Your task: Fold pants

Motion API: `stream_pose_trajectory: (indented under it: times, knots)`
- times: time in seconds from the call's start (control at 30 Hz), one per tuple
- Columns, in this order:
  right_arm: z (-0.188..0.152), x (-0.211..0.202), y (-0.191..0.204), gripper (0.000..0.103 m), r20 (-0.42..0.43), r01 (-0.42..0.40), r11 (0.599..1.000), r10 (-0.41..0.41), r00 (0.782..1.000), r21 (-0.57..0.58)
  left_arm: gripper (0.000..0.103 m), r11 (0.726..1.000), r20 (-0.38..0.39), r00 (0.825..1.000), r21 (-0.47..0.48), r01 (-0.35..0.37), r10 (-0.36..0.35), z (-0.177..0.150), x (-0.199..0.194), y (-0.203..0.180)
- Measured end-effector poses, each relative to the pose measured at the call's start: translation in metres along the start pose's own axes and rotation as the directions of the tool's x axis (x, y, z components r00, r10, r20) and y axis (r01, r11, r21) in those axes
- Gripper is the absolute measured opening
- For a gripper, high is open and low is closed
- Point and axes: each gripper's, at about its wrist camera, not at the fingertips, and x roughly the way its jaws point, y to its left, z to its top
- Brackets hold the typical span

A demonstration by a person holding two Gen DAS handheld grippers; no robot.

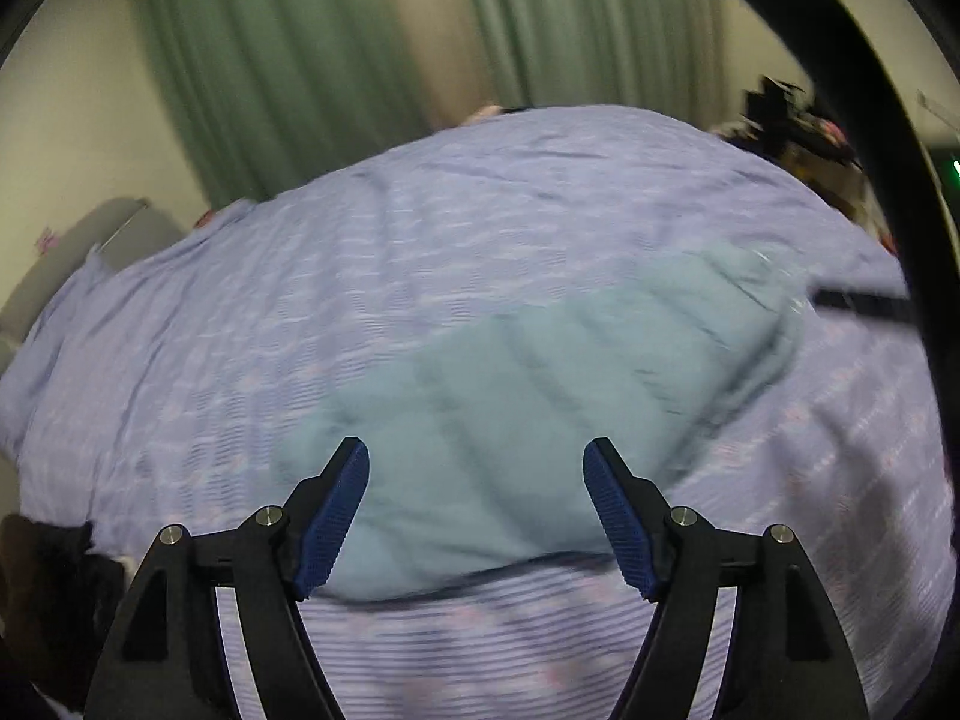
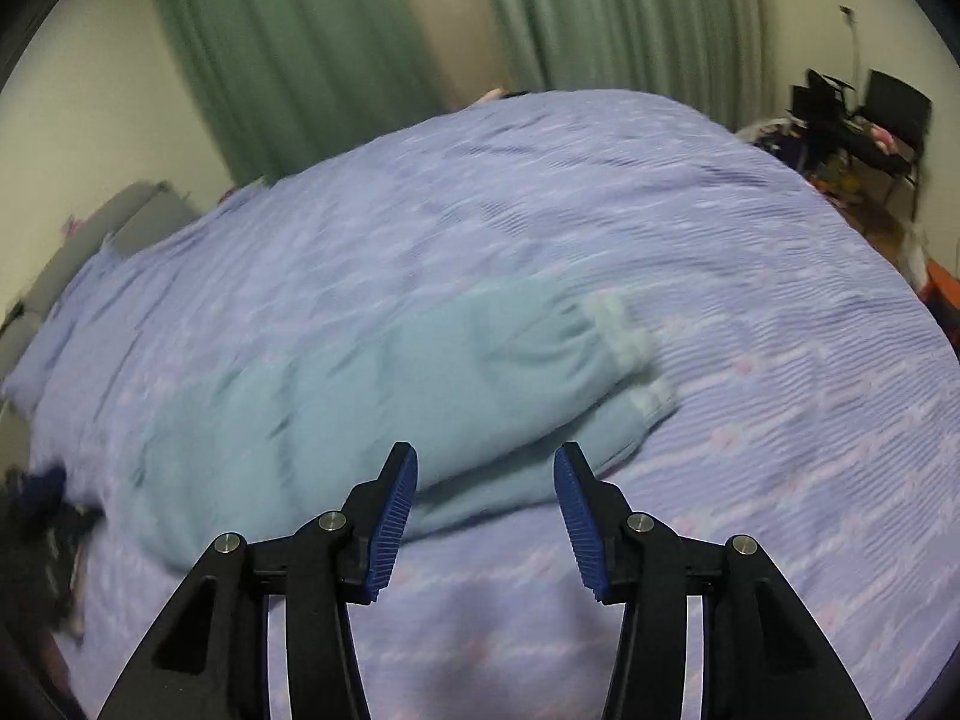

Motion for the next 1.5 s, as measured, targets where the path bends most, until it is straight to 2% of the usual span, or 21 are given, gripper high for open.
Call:
stream_pose_trajectory:
  times: [0.07,0.17,0.27,0.4,0.53,0.6,0.63,0.67,0.73,0.8,0.87,0.9,1.03,1.17,1.23,1.4,1.5]
  knots:
    - [0.011,0.010,-0.016,0.048,-0.005,0.032,0.999,-0.032,0.999,0.020,0.074,0.999,-0.009,1.000,0.050,0.012,-0.012,-0.005,0.015,-0.029]
    - [0.022,0.023,-0.029,0.049,-0.010,0.051,0.998,-0.051,0.999,0.036,0.074,0.991,-0.023,1.000,0.133,-0.006,0.009,-0.014,0.034,-0.053]
    - [0.027,0.035,-0.041,0.057,-0.008,0.050,0.998,-0.050,0.999,0.043,0.074,0.978,-0.034,0.999,0.209,-0.011,0.019,-0.024,0.048,-0.066]
    - [0.026,0.053,-0.049,0.057,-0.026,0.033,0.996,-0.031,0.999,0.089,0.070,0.958,-0.048,0.998,0.286,-0.027,0.043,-0.033,0.068,-0.073]
    - [0.023,0.071,-0.053,0.057,-0.047,0.009,0.991,-0.003,0.999,0.130,0.066,0.955,-0.036,0.998,0.294,-0.046,0.060,-0.033,0.074,-0.075]
    - [0.021,0.077,-0.053,0.057,-0.052,0.001,0.989,0.007,0.999,0.147,0.047,0.955,-0.038,0.998,0.295,-0.043,0.057,-0.031,0.077,-0.075]
    - [0.021,0.081,-0.055,0.057,-0.055,-0.007,0.987,0.017,0.998,0.163,0.042,0.956,-0.044,0.998,0.292,-0.034,0.049,-0.031,0.079,-0.074]
    - [0.021,0.087,-0.057,0.057,-0.066,-0.017,0.982,0.030,0.997,0.188,0.033,0.957,-0.047,0.998,0.288,-0.025,0.040,-0.030,0.079,-0.073]
    - [0.020,0.094,-0.061,0.057,-0.072,-0.042,0.972,0.060,0.996,0.231,0.026,0.960,-0.045,0.998,0.279,-0.020,0.034,-0.027,0.082,-0.069]
    - [0.018,0.100,-0.063,0.053,-0.074,-0.059,0.964,0.080,0.994,0.260,0.021,0.963,-0.050,0.998,0.270,-0.014,0.029,-0.027,0.081,-0.067]
    - [0.017,0.101,-0.063,0.027,-0.082,-0.046,0.962,0.071,0.994,0.269,0.018,0.966,-0.054,0.998,0.257,-0.008,0.022,-0.024,0.078,-0.060]
    - [0.017,0.096,-0.062,0.022,-0.080,-0.032,0.966,0.054,0.995,0.255,0.017,0.967,-0.054,0.998,0.257,-0.007,0.021,-0.024,0.076,-0.057]
    - [0.013,0.067,-0.053,0.020,-0.045,-0.008,0.978,0.018,0.999,0.207,0.014,0.957,-0.067,0.998,0.289,0.001,0.019,-0.025,0.068,-0.051]
    - [0.007,0.068,-0.046,0.020,-0.056,0.067,0.992,-0.061,0.997,0.111,0.014,0.939,-0.100,0.995,0.344,0.021,0.014,-0.036,0.070,-0.061]
    - [0.007,0.077,-0.049,0.020,-0.076,0.075,0.992,-0.067,0.995,0.104,0.014,0.932,-0.118,0.993,0.362,0.026,0.018,-0.040,0.074,-0.068]
    - [0.002,0.082,-0.053,0.021,-0.107,0.091,0.990,-0.079,0.991,0.106,0.014,0.951,-0.163,0.987,0.305,0.049,0.001,-0.038,0.081,-0.057]
    - [0.001,0.078,-0.055,0.042,-0.105,0.085,0.990,-0.073,0.992,0.115,0.014,0.951,-0.169,0.986,0.304,0.055,-0.003,-0.038,0.084,-0.054]
